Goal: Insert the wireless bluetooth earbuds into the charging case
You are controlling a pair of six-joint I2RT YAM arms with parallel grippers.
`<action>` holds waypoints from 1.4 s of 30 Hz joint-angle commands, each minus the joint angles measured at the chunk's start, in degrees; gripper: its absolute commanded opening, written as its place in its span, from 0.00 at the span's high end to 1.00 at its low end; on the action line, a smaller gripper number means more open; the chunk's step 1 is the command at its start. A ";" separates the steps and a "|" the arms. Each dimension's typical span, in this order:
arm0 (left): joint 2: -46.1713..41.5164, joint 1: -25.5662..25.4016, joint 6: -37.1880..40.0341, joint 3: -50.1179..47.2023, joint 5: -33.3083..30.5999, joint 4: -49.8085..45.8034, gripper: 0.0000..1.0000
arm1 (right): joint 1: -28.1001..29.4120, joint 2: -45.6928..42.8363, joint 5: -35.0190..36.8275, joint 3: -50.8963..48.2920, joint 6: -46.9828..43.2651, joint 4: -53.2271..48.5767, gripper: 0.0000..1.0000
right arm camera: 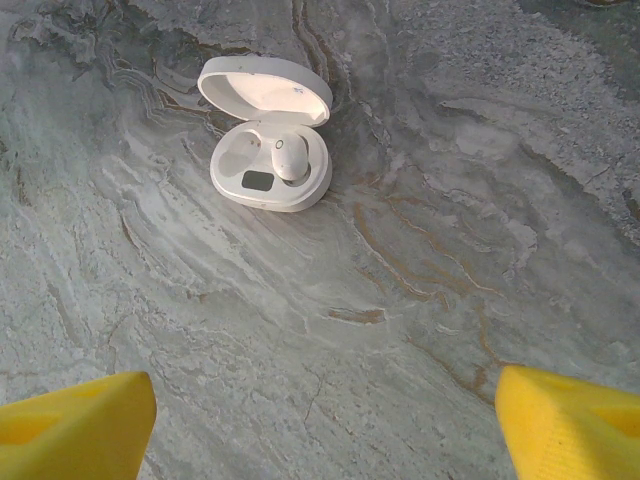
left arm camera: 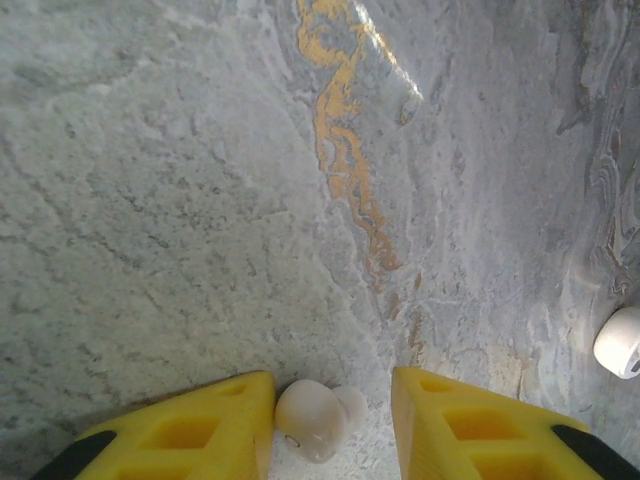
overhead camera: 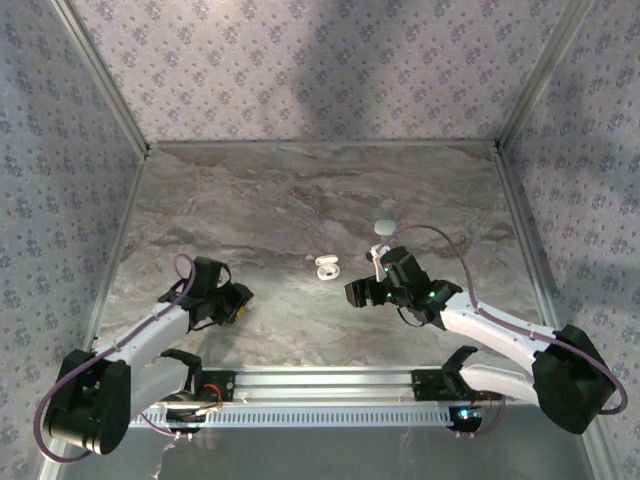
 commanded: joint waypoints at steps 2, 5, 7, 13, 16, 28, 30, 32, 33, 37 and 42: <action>0.85 0.47 1.13 0.92 0.81 2.11 0.66 | 0.29 -0.97 1.01 -0.32 -0.58 -1.16 0.10; 1.10 0.55 1.29 0.90 0.84 2.06 0.69 | 0.27 -0.96 0.97 -0.29 -0.64 -1.07 0.10; 1.28 0.55 1.46 0.99 0.84 2.16 0.72 | 0.25 -0.97 1.01 -0.32 -0.58 -1.07 0.10; 1.64 0.55 1.81 1.41 1.05 2.16 0.77 | 0.30 -0.95 0.87 -0.41 -0.63 -1.06 0.10; 1.64 0.55 2.38 1.94 1.02 1.40 0.79 | 0.27 -0.87 0.81 -0.32 -0.67 -1.04 0.10; 1.24 -0.73 6.91 6.45 -0.84 -3.36 0.80 | -0.80 -0.96 -1.29 -0.56 -0.24 -0.45 0.09; 1.78 -1.90 8.23 8.59 -2.30 -5.19 0.79 | -1.58 -1.20 -1.78 -0.78 0.03 -0.43 0.09; 2.62 -3.43 9.32 10.87 -3.93 -6.75 0.78 | -2.90 -1.69 -2.90 -1.18 0.55 -0.19 0.09; 3.17 -4.21 9.84 12.03 -4.92 -7.46 0.78 | -3.69 -2.14 -3.91 -1.58 1.04 0.27 0.09; 6.46 -7.41 11.16 16.02 -7.57 -8.57 0.77 | -8.08 -4.73 -7.94 -3.58 2.86 1.83 0.06; 13.07 -11.80 13.07 22.53 -10.93 -10.93 0.76 | -11.74 -7.08 -10.00 -4.07 5.06 1.56 0.01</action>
